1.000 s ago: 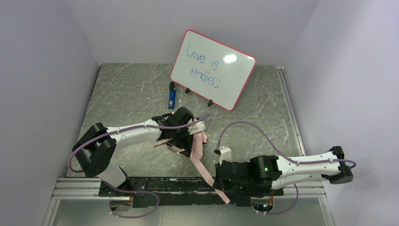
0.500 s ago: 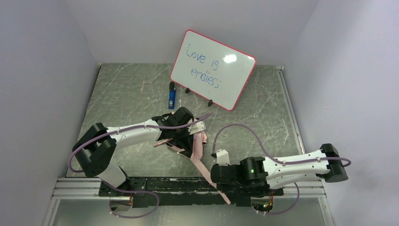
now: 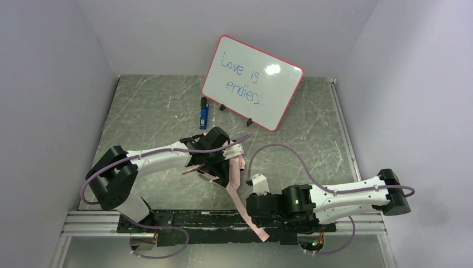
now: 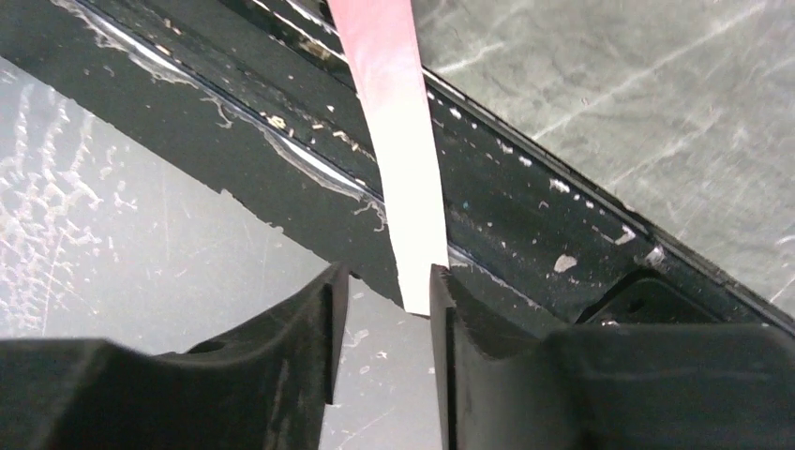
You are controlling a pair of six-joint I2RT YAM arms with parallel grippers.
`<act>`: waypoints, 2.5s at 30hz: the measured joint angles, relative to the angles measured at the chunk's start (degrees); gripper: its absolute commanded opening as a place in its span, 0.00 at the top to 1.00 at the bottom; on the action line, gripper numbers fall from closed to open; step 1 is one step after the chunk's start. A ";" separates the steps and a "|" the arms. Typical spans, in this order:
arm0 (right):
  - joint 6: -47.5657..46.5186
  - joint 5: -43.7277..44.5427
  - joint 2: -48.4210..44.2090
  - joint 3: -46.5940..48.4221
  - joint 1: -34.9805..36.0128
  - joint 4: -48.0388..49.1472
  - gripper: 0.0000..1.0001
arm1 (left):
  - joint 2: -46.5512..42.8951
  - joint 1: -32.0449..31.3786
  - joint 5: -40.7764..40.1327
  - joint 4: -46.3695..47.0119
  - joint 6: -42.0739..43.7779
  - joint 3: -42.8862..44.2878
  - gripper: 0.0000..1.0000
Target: Put away the umbrella
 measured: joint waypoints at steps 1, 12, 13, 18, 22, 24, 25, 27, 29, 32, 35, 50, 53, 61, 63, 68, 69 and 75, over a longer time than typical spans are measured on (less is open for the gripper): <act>-0.68 0.70 -0.11 0.22 0.04 0.39 0.53 | 0.00 0.00 0.00 0.00 0.00 0.00 0.95; -3.15 9.84 -5.09 -4.33 0.33 12.46 0.46 | -0.02 0.00 0.00 0.50 0.44 -0.26 0.95; -2.71 10.38 -5.46 -4.94 0.22 12.79 0.47 | 0.00 0.00 0.00 0.55 0.52 -0.26 0.95; 0.33 11.96 -5.66 -7.19 -1.79 12.87 0.49 | 1.01 0.00 -0.39 2.01 1.79 -0.26 0.95; 0.68 10.99 -5.73 -9.38 -5.22 13.81 0.50 | 2.12 0.00 -1.07 4.24 2.86 -0.26 0.95; 0.04 9.09 -5.92 -10.99 -8.81 14.95 0.50 | 2.49 0.02 -1.27 5.49 3.30 -0.37 0.95; -0.48 7.93 -6.08 -11.82 -10.99 15.58 0.50 | 2.60 0.04 -1.38 6.34 3.56 -0.59 0.95; -1.86 5.42 -6.14 -13.20 -14.99 16.68 0.50 | 2.75 0.07 -1.49 7.32 3.98 -0.81 0.95; -3.28 3.06 -5.70 -13.77 -18.16 17.44 0.50 | 3.02 0.07 -1.66 8.11 4.42 -0.85 0.95; -5.29 0.24 -4.15 -13.79 -21.09 18.99 0.51 | 3.23 0.07 -1.88 9.42 5.01 -1.09 0.95; -6.69 -1.27 -2.75 -13.79 -22.75 20.17 0.51 | 3.23 0.07 -1.90 10.21 5.42 -1.42 0.95; -18.53 -3.26 -2.54 -7.56 -41.27 24.35 0.46 | 0.74 0.07 -1.07 17.38 9.40 -6.56 0.95; -20.98 -4.22 -2.93 -6.12 -46.10 26.12 0.45 | -1.16 0.07 -0.17 19.37 10.19 -8.74 0.95; -28.87 -7.34 -2.45 -4.63 -54.95 31.85 0.29 | -4.04 -1.16 1.16 24.70 13.29 -13.46 0.95; -31.50 -9.16 -0.92 -3.80 -56.78 34.12 0.28 | -4.17 -1.99 1.05 26.10 15.32 -14.40 0.95; -39.93 -18.32 4.85 -1.46 -62.60 41.11 0.26 | -5.60 -3.98 0.63 30.16 20.04 -17.75 0.95; -41.86 -20.48 6.19 -0.94 -63.39 42.42 0.27 | -6.08 -4.39 0.63 31.17 21.05 -18.69 0.95; -52.98 -32.50 12.57 0.55 -65.66 51.08 0.28 | -9.20 -7.85 0.55 37.42 27.47 -24.81 0.95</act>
